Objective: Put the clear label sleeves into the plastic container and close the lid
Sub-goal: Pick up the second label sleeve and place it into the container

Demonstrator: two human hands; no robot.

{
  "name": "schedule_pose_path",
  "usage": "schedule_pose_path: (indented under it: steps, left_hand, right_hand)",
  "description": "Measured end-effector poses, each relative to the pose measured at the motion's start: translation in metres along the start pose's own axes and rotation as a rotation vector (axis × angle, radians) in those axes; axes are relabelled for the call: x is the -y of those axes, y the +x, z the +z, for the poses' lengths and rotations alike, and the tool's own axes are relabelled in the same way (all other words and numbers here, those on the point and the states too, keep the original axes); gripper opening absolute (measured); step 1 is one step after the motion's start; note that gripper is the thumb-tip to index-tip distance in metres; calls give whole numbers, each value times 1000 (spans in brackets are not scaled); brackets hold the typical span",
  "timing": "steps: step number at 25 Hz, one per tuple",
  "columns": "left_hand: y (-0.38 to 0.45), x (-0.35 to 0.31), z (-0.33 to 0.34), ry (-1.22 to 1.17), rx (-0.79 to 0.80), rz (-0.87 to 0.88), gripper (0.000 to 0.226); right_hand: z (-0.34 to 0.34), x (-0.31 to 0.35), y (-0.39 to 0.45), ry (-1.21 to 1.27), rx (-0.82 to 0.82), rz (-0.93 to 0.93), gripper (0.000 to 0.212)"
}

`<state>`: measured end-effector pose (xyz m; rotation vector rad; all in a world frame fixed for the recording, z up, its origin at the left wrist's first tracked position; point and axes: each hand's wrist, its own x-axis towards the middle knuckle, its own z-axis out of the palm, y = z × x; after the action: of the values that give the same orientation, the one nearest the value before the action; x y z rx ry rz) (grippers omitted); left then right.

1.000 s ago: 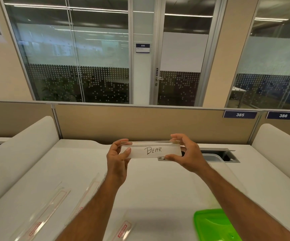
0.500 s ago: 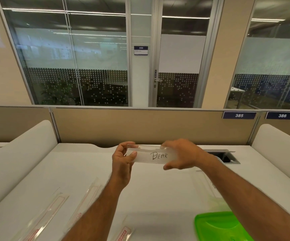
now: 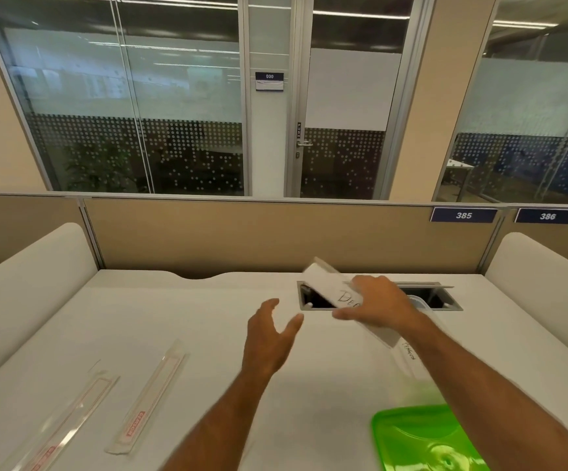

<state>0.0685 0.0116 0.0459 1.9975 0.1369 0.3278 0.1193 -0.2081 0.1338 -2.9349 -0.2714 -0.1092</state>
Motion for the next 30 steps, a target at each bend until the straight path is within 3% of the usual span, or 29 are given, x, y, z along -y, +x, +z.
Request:
schedule_pose_path:
  steps: [5, 11, 13, 15, 17, 19, 21, 30]
  left_hand:
    - [-10, 54, 38, 641, 258, 98, 83]
    - [-24, 104, 67, 916, 376, 94, 88]
    - [-31, 113, 73, 934, 358, 99, 89]
    - [-37, 114, 74, 929, 231, 199, 88]
    - [-41, 111, 72, 926, 306, 190, 86]
    - [-40, 112, 74, 932, 234, 214, 86]
    - [-37, 116, 74, 943, 147, 228, 86]
    - [-36, 113, 74, 928, 92, 209, 87]
  right_hand:
    - [13, -71, -1, 150, -48, 397, 67]
    - [63, -116, -3, 122, 29, 654, 78]
    - [79, -118, -2, 124, 80, 666, 77]
    - [93, -116, 1, 149, 124, 681, 74]
    - [104, -113, 4, 167, 161, 687, 69]
    - [111, -110, 5, 164, 184, 694, 66]
    - [117, -108, 4, 156, 178, 712, 63]
    - [124, -107, 0, 123, 154, 757, 53]
